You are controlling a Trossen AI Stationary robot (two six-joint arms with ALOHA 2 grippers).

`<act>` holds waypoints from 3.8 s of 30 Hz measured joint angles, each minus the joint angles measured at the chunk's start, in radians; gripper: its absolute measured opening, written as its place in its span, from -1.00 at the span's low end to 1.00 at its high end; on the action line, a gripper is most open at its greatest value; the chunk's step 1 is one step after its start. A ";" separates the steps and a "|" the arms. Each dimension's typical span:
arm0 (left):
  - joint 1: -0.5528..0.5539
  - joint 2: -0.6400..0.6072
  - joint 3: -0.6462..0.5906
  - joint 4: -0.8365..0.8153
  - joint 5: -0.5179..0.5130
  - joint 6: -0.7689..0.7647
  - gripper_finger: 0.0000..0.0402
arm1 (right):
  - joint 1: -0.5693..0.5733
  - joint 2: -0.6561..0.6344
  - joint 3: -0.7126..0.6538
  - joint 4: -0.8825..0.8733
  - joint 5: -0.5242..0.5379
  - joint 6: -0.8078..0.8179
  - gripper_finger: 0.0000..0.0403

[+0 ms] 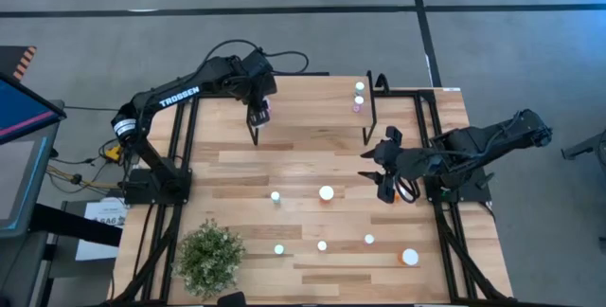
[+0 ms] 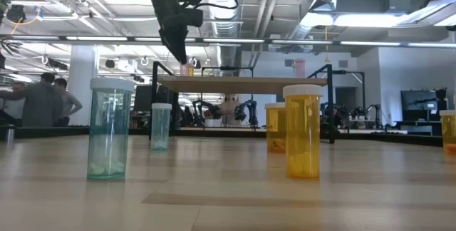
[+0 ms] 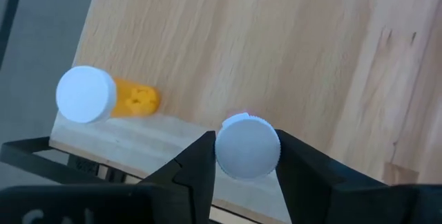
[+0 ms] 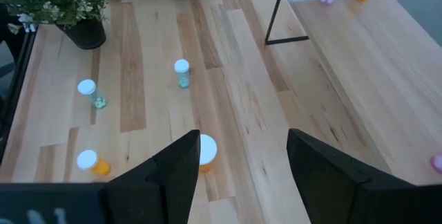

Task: Pick and place medicine bottles onto shelf by color
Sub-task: Put the pink pill bottle on the shelf, then put the light orange pill bottle on the shelf

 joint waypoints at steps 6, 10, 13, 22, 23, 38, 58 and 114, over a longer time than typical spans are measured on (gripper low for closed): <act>0.000 0.000 0.000 0.012 -0.008 0.000 -0.22 | 0.000 0.000 0.000 0.006 0.000 0.000 0.19; 0.000 0.000 0.000 0.017 -0.008 -0.002 -0.14 | 0.000 0.000 0.000 0.006 0.001 0.000 0.19; 0.002 -0.002 0.004 0.008 -0.008 -0.005 -0.10 | 0.000 0.000 0.000 0.006 0.001 0.000 0.19; 0.005 -0.021 0.035 -0.095 0.009 -0.056 -0.01 | 0.000 0.000 0.000 0.006 0.001 0.000 0.19; 0.005 -0.031 0.035 -0.095 0.010 -0.058 -0.01 | 0.000 0.000 0.000 0.006 0.001 0.000 0.19; -0.022 -0.428 -0.215 0.192 0.137 -0.112 -0.01 | 0.040 0.000 0.000 0.005 0.005 0.024 0.19; -0.517 -0.927 -0.936 1.036 -0.003 -0.279 -0.01 | 0.040 0.080 -0.142 -0.015 -0.054 0.099 0.19; -0.638 -1.165 -1.206 1.193 -0.058 -0.275 -0.01 | 0.008 -0.165 -0.533 -0.268 -0.301 0.696 0.19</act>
